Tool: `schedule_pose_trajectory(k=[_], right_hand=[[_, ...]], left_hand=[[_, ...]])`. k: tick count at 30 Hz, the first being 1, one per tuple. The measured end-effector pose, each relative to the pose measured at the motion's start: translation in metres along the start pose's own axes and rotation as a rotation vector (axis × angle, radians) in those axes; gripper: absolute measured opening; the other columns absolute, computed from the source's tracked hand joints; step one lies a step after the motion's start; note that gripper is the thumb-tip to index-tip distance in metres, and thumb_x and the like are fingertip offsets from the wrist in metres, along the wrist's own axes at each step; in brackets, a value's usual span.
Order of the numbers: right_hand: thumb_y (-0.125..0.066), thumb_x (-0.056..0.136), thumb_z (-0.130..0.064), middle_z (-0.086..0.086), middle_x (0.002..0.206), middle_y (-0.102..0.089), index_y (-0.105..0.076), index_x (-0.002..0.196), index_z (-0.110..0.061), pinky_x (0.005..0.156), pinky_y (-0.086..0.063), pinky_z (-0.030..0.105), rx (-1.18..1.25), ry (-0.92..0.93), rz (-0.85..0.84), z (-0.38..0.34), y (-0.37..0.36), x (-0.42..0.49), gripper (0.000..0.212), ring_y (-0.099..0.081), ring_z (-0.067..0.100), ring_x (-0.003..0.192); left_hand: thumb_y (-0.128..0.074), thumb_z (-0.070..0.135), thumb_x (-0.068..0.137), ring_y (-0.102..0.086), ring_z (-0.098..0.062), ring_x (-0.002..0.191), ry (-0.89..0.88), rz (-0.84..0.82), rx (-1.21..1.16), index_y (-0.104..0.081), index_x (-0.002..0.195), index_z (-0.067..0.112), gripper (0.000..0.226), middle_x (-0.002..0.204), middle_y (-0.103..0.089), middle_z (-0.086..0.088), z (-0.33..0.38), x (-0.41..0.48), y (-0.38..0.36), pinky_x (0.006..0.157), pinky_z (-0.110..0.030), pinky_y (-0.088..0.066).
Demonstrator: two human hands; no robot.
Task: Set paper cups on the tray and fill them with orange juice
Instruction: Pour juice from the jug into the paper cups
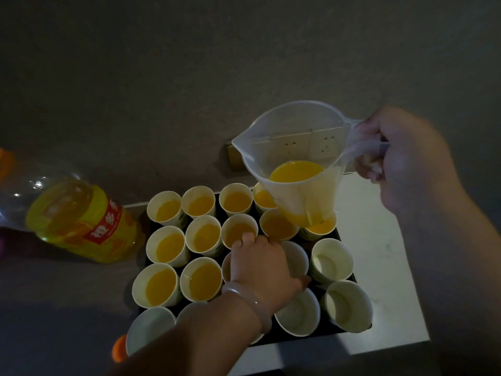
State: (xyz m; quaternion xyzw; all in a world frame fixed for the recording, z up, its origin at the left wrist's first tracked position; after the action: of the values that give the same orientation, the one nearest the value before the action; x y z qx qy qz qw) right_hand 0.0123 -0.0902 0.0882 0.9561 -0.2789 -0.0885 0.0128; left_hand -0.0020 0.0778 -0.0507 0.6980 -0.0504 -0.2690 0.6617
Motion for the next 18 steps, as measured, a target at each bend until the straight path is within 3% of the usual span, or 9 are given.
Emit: schedule_pose_trajectory(k=[4, 10, 15, 18], right_hand=[[-0.053, 0.067, -0.027, -0.009, 0.037, -0.043, -0.055, 0.033, -0.02, 0.042, -0.025, 0.026, -0.005, 0.022, -0.022, 0.0, -0.002, 0.001, 0.034, -0.033, 0.005, 0.031], [-0.053, 0.076, -0.019, -0.006, 0.039, -0.04, -0.053, 0.033, -0.019, 0.037, -0.023, 0.019, 0.049, 0.024, 0.004, 0.002, 0.001, 0.005, 0.043, -0.03, 0.008, 0.032], [-0.052, 0.08, -0.015, -0.002, 0.044, -0.037, -0.052, 0.032, -0.018, 0.037, -0.022, 0.02, 0.054, 0.024, 0.039, 0.001, 0.007, 0.009, 0.048, -0.027, 0.01, 0.035], [-0.053, 0.071, -0.02, 0.001, 0.045, -0.037, -0.052, 0.033, -0.016, 0.037, -0.019, 0.021, 0.07, 0.044, 0.063, -0.002, 0.012, 0.013, 0.038, -0.024, 0.013, 0.034]], left_hand=[[-0.053, 0.075, 0.072, -0.043, -0.025, 0.112, -0.014, 0.0, -0.028, -0.055, 0.115, 0.016, 0.072, 0.113, -0.057, -0.003, 0.001, 0.001, 0.001, 0.089, -0.039, -0.035], [-0.052, 0.073, 0.072, -0.046, -0.022, 0.11, -0.051, 0.07, -0.118, -0.053, 0.113, 0.019, 0.067, 0.113, -0.056, 0.0, 0.001, -0.004, 0.007, 0.085, -0.036, -0.037], [-0.051, 0.069, 0.074, -0.045, -0.017, 0.106, -0.103, 0.227, -0.245, -0.047, 0.108, 0.024, 0.057, 0.109, -0.053, 0.006, -0.001, -0.016, 0.024, 0.082, -0.028, -0.037], [-0.055, 0.067, 0.072, -0.048, -0.013, 0.099, -0.121, 0.335, -0.394, -0.047, 0.109, 0.026, 0.056, 0.104, -0.05, 0.01, -0.007, -0.027, 0.041, 0.077, -0.024, -0.041]])
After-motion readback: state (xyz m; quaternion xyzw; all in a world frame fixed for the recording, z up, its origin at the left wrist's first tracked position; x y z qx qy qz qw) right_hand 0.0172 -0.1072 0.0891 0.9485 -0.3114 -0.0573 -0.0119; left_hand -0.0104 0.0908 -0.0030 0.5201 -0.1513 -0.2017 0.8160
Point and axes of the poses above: each hand's wrist, its own x-axis towards the middle knuckle, its own y-axis out of the back of the hand, z = x × y, the point moved 8 cm from there along x, towards the middle knuckle
